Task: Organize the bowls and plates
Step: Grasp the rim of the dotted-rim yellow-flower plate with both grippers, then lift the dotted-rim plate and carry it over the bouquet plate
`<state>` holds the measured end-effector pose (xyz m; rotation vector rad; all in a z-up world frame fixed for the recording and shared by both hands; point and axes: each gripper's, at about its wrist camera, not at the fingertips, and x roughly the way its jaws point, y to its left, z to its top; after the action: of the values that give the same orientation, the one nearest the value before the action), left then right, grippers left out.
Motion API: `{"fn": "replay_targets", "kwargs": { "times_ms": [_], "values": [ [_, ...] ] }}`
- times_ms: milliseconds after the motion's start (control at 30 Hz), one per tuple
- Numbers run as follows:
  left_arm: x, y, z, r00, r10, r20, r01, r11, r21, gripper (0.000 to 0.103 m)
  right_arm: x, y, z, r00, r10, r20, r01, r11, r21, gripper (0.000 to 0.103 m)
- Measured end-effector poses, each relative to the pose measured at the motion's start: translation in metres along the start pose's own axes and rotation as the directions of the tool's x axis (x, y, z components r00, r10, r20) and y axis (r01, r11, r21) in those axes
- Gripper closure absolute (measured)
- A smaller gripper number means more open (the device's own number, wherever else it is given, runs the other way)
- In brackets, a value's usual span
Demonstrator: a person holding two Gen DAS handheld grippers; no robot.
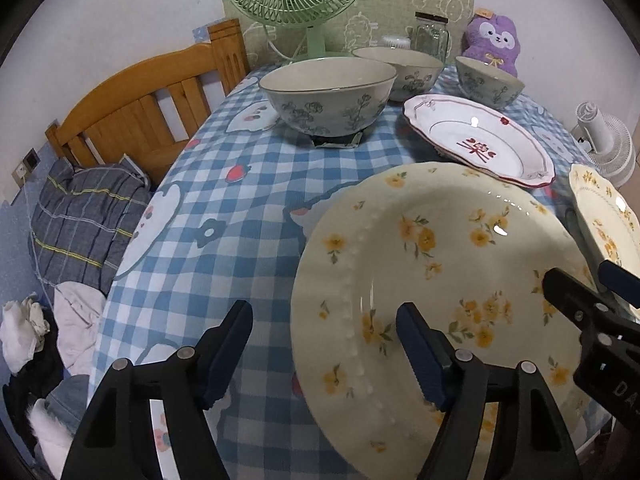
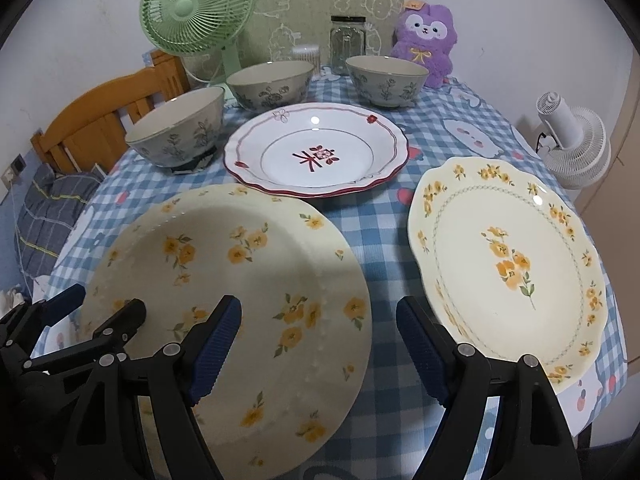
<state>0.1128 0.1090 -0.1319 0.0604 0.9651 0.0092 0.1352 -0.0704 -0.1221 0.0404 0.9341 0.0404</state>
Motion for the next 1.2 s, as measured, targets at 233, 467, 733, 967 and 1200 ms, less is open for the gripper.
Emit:
{"fn": "replay_targets", "kwargs": {
  "times_ms": [233, 467, 733, 967, 1200],
  "values": [
    [0.004, -0.002, 0.006, 1.000, -0.027, 0.006, 0.027, 1.000, -0.001, 0.033, 0.015, -0.003, 0.001, 0.999, -0.033, -0.027, 0.033, 0.999, -0.003, 0.024],
    [0.006, -0.006, 0.007, 0.998, -0.065, 0.001, 0.065, 0.998, -0.027, 0.045, 0.024, -0.002, 0.000, 0.998, -0.028, -0.060, 0.028, 1.000, -0.013, 0.034],
    [0.004, -0.005, 0.006, 0.999, -0.050, 0.017, 0.050, 0.998, -0.033, 0.051, 0.025, 0.005, 0.003, 0.998, -0.031, -0.055, 0.029, 0.998, -0.048, 0.045],
    [0.002, -0.005, 0.005, 0.999, -0.032, 0.016, 0.033, 0.999, -0.041, 0.052, 0.024, 0.004, 0.002, 0.998, -0.038, -0.053, 0.036, 0.999, -0.040, 0.047],
    [-0.003, -0.005, 0.002, 0.999, -0.032, 0.016, 0.033, 0.998, -0.052, 0.055, 0.020, 0.002, -0.002, 0.998, -0.038, -0.056, 0.036, 0.999, -0.030, 0.049]
  ]
}}
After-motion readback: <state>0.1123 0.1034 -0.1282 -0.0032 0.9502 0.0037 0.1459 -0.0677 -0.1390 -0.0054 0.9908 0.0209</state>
